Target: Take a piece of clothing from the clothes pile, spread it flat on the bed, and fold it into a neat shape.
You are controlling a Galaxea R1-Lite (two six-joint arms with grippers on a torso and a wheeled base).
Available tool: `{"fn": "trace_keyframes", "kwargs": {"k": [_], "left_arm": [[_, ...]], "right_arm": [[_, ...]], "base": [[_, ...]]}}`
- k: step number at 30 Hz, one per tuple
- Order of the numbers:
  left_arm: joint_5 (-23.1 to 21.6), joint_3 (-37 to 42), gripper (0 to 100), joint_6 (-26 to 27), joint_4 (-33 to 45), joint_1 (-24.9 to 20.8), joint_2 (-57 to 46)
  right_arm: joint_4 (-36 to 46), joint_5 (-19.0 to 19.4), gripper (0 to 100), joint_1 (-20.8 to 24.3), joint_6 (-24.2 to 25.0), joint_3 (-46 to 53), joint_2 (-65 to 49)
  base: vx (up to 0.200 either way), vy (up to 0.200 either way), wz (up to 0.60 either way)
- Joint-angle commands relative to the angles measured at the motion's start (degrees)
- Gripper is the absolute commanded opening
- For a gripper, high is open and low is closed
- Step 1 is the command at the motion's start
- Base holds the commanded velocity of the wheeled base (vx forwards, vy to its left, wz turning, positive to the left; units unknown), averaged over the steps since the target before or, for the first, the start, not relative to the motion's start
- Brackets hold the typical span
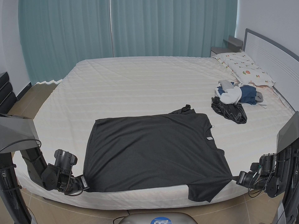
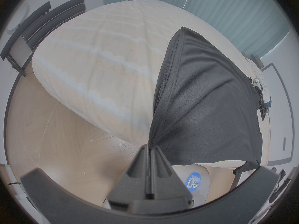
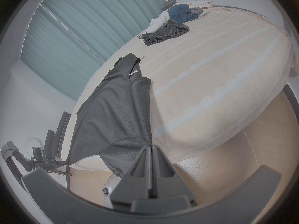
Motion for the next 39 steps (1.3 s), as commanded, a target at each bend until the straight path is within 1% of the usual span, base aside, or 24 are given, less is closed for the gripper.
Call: {"fn": "trace_keyframes", "kwargs": {"k": [1,5,6,11,14,16,18,19,20,22,23,25,26,27,32,35,37,39], "left_arm": [[0.01,0.11,0,0.03,-0.05,-0.04,0.0],[0.01,0.11,0,-0.05,0.04,-0.04,0.09],[0.01,0.11,100,-0.05,0.04,-0.04,0.09],[-0.07,0.02,100,-0.14,-0.14,0.05,-0.44],[-0.16,-0.16,100,-0.23,-0.14,0.14,-1.58],[-0.87,-0.25,100,-0.67,-0.05,0.58,-3.78],[-0.87,-0.33,100,-0.84,0.04,0.58,-4.74],[-0.95,-0.33,100,-1.46,-0.05,0.58,-5.62],[-0.95,-0.6,100,-3.48,-0.31,0.58,-6.94],[-1.39,-1.04,100,-5.68,-0.4,0.58,-8.26],[-1.48,-1.04,100,-5.68,-0.4,0.58,-8.35],[-4.56,-1.21,100,-5.94,-0.31,1.37,-9.23],[-4.56,-1.21,100,-5.94,-0.31,1.37,-9.23],[-6.84,-1.3,100,-6.03,0.04,1.98,-9.4],[-7.55,-1.39,100,-6.03,-0.05,1.98,-9.05],[-7.72,-1.39,100,-6.03,-0.31,1.98,-8.96],[-8.07,-1.48,100,-6.03,-0.31,1.89,-8.7],[-8.78,-1.65,100,-6.03,-0.49,1.81,-8.35]], "right_arm": [[-0.56,0.07,0,0.23,0.01,-0.4,0.75],[-0.56,0.69,0,0.32,0.1,-1.37,1.98],[-0.56,0.69,100,0.32,0.1,-1.37,1.98],[-0.64,1.13,100,-0.38,1.06,-2.69,1.8],[-0.64,2.1,100,-1.0,3.53,-2.33,0.31],[-0.64,3.24,100,-1.26,6.43,-1.89,-1.1],[-0.64,3.77,100,-1.35,7.3,-1.81,-1.45],[-0.64,3.94,100,-1.35,7.92,-1.72,-1.8],[-0.64,4.03,100,-1.35,8.36,-1.54,-2.33],[-0.64,4.03,100,-1.17,9.15,-1.63,-3.03],[-0.64,4.03,100,-1.17,9.24,-1.63,-3.03],[-0.64,3.68,100,-0.91,10.64,-2.42,-4.53],[-0.64,3.68,100,-0.91,10.64,-2.42,-4.53],[-0.64,3.5,100,-0.47,11.26,-2.51,-5.5],[-0.56,3.15,100,0.76,11.44,-4.71,-6.55],[-0.56,1.48,100,1.46,11.35,-8.05,-6.29],[-0.29,-0.54,100,3.13,11.26,-11.91,-6.02],[1.55,-2.03,100,4.28,11.17,-15.52,-6.37]], "base": [[0.0,0.0,0.0],[0.0,0.0,0.0],[0.0,0.0,0.0],[0.0,0.0,0.0],[0.0,0.0,0.0],[0.0,0.0,0.0],[0.0,0.0,0.0],[0.0,0.0,0.0],[0.0,0.0,0.0],[0.0,0.0,0.0],[0.0,0.0,0.0],[0.2,0.0,0.0],[0.2,0.0,0.0],[0.2,0.0,0.0],[0.2,0.0,0.0],[0.2,0.0,0.0],[0.2,0.0,0.0],[0.0,0.0,0.0]]}}
